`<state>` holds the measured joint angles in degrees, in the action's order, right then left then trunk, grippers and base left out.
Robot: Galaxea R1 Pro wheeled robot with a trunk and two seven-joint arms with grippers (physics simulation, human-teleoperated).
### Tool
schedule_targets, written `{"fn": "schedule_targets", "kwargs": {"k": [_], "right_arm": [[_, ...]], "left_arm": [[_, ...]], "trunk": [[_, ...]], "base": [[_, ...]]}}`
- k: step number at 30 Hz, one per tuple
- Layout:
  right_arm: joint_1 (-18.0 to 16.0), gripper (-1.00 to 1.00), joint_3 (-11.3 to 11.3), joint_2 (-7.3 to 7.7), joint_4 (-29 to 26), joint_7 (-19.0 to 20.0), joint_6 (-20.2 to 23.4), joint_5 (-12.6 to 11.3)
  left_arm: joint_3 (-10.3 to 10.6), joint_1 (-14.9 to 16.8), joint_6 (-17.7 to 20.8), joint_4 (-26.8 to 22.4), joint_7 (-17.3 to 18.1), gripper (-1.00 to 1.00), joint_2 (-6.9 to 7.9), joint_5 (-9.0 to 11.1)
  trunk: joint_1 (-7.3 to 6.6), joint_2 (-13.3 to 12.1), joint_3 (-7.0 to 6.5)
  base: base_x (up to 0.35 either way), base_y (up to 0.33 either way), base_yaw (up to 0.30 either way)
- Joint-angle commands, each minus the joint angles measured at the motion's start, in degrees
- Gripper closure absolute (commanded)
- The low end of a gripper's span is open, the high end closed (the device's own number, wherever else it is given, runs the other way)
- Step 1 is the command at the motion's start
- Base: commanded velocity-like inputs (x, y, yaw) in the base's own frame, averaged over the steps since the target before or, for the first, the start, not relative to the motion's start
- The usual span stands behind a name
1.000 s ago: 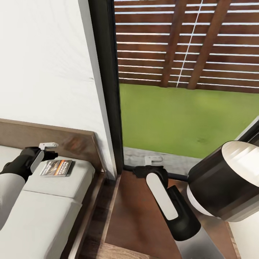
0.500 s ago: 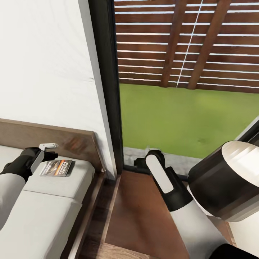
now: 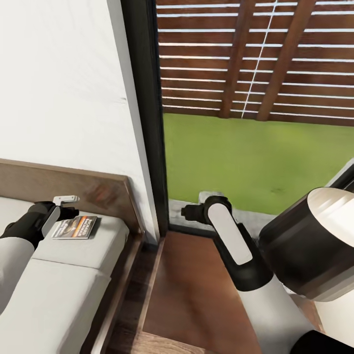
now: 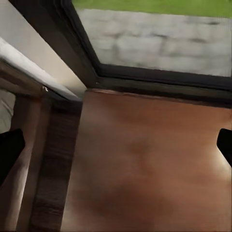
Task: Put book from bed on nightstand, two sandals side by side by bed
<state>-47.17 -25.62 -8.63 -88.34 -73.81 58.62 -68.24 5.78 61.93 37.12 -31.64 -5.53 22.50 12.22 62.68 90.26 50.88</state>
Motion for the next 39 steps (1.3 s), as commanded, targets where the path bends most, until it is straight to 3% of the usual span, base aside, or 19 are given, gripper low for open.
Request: {"fn": "schedule_targets", "kwargs": {"k": [1, 4, 5, 12, 21, 22, 25, 29, 32, 39], "right_arm": [[0.0, -1.00, -0.5, 0.02, -0.1, -0.6, 0.5, -0.4], [0.2, -1.00, -2.3, 0.22, -0.3, -0.4, 0.1, -0.4], [0.3, -1.00, -4.5, 0.56, -0.4, -0.4, -1.7, -0.3], [0.5, -1.00, -10.6, 1.74, -0.4, -0.2, -5.9, -0.4], [0.5, -1.00, -11.5, 2.01, -0.4, 5.9, -6.8, -0.3], [0.5, -1.00, -11.8, 2.09, -0.4, 8.2, -9.4, -0.2], [0.5, -1.00, -12.7, 2.30, -0.4, 10.4, -12.5, 0.3], [0.5, -1.00, -15.9, 3.28, -0.4, 15.7, -17.1, 4.1], [0.5, -1.00, -16.6, 3.84, -0.4, 17.0, -17.9, 6.2], [0.5, -1.00, -17.1, 4.23, -0.4, 17.8, -18.4, 7.9]], "left_arm": [[0.5, 0.0, 0.2, -0.1, -0.5, -1.00, 0.08, 0.6], [0.5, 0.0, 0.2, -0.1, -0.5, -1.00, 0.08, 0.6], [0.5, 0.0, 0.2, -0.1, -0.5, -1.00, 0.08, 0.6], [0.5, 0.0, 0.2, -0.1, -0.5, -1.00, 0.09, 0.5], [0.5, 0.0, 0.2, -0.1, -0.5, -1.00, 0.09, 0.6], [0.5, 0.0, 0.2, -0.1, -0.5, -1.00, 0.09, 0.6], [0.5, 0.0, 0.2, -0.1, -0.5, -1.00, 0.09, 0.6], [0.5, 0.0, -0.5, -0.1, -0.5, -1.00, 0.09, 0.7], [0.5, 0.0, -1.0, -0.1, -0.5, -1.00, 0.09, 0.8], [0.5, 0.0, -1.4, -0.1, -0.5, -1.00, 0.09, 0.9]], "trunk": [[0.22, 0.4, 0.23], [0.88, 1.6, 0.77], [1.10, 2.0, 0.95], [2.64, 4.9, 2.21], [4.62, 8.5, 3.82], [4.84, 8.9, 4.00], [5.49, 10.1, 4.54], [6.37, 11.7, 5.26], [7.03, 12.9, 5.80], [8.13, 14.9, 6.69]], "base": [[0.000, 0.000, 0.000], [0.000, 0.000, 0.000], [0.000, 0.000, 0.000], [0.000, 0.000, 0.000], [0.000, 0.000, 0.000], [0.000, 0.000, 0.000], [0.000, 0.000, 0.000], [0.000, 0.000, 0.000], [0.000, 0.000, 0.000], [0.000, 0.000, 0.000]]}}
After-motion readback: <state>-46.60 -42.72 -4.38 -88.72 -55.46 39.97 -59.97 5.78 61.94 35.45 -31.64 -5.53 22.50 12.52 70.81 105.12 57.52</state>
